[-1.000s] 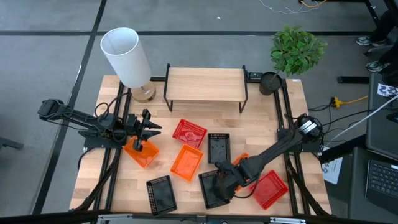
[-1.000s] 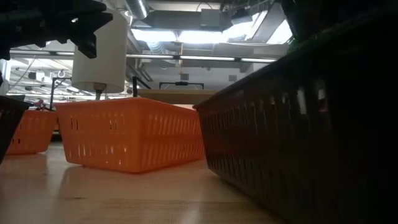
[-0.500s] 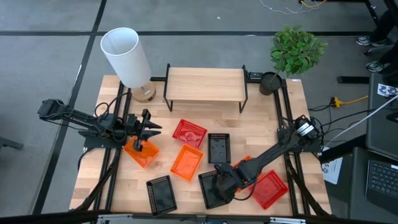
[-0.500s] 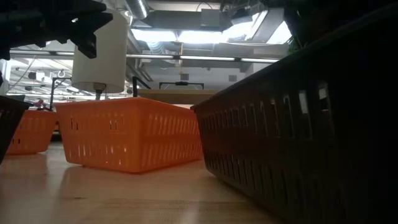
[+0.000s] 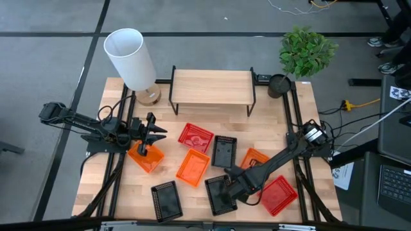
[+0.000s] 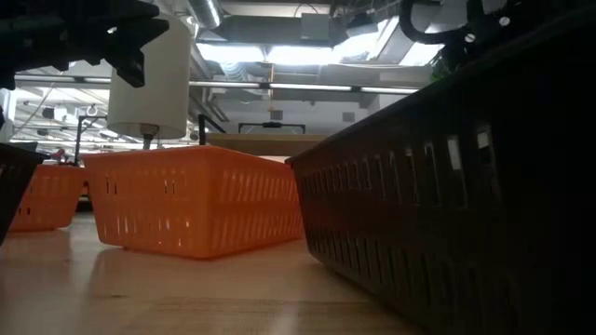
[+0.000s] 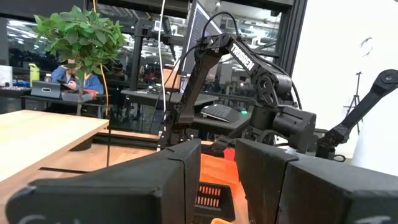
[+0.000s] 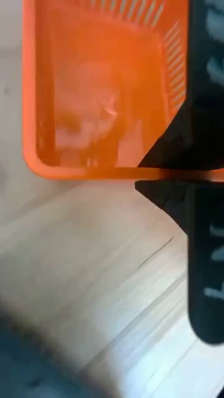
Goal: Stack baskets on shelf by color
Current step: Put the right orange basket on the shelf
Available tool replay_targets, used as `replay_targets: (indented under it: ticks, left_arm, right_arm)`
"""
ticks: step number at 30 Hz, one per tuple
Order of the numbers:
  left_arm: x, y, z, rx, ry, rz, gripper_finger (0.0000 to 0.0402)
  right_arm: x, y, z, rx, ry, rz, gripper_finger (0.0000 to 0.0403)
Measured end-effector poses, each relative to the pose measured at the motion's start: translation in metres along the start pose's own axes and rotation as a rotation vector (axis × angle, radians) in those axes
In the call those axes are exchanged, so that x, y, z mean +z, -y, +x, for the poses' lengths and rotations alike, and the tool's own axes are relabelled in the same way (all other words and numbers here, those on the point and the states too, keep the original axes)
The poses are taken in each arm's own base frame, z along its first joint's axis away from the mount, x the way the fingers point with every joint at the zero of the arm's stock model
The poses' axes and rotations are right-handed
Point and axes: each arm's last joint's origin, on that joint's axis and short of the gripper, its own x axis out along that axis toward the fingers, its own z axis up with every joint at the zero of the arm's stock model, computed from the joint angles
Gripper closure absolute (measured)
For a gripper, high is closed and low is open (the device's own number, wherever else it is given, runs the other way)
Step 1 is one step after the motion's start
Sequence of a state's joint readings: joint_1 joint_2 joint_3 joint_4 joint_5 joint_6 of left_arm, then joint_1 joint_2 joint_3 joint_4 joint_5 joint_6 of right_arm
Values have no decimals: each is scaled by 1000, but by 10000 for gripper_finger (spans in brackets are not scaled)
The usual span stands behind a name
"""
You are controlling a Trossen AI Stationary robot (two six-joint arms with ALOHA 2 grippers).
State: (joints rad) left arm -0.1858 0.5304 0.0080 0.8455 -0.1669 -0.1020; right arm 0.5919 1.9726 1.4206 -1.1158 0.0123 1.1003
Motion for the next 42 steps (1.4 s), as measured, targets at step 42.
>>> replay_targets:
  ticks: [42]
  left_arm:
    - [-1, 0, 0, 10, -6, 10, 308]
  right_arm:
    - [226, 239, -123, -298, 597, -472, 403]
